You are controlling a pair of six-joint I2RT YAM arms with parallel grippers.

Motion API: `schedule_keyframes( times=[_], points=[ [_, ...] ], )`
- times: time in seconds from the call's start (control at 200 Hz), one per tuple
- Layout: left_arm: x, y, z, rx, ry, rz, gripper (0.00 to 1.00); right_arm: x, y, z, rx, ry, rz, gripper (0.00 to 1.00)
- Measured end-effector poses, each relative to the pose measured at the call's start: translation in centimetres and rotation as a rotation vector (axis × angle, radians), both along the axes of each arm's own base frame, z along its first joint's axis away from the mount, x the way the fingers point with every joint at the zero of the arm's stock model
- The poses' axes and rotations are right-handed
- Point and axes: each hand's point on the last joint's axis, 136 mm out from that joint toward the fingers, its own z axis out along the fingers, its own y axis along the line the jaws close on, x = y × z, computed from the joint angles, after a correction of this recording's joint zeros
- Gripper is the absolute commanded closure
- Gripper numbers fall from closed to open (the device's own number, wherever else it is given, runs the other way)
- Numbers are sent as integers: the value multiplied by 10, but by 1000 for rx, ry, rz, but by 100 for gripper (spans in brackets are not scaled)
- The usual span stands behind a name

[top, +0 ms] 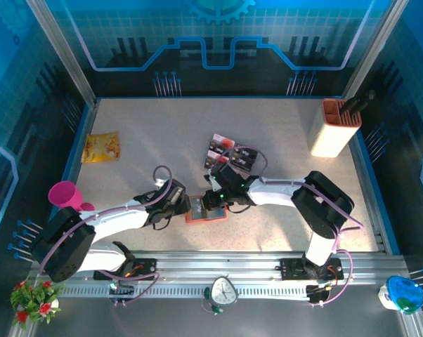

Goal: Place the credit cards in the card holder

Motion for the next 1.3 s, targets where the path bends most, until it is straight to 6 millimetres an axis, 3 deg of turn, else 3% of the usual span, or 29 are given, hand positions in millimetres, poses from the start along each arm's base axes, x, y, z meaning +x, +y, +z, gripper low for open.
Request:
schedule_keyframes(
  times=[0.375,0.625,0.79,0.87,1.136,1.301],
  points=[
    [2,0,-3,21,17,3,42,4,14,-12,-21,6,29,97],
    [2,0,-3,25,18,3,41,1,32,-11,12,13,60,97],
    [3,0,-2,24,16,1,39,1,34,-8,28,19,56,95],
    [3,-1,-1,19,15,-1,38,-3,27,-2,36,14,47,90],
    [-2,1,3,33,33,-23,30,-1,-26,42,38,-94,-52,55],
    [-4,2,11,54,47,-40,25,3,-48,37,-52,-134,-84,48]
  ],
)
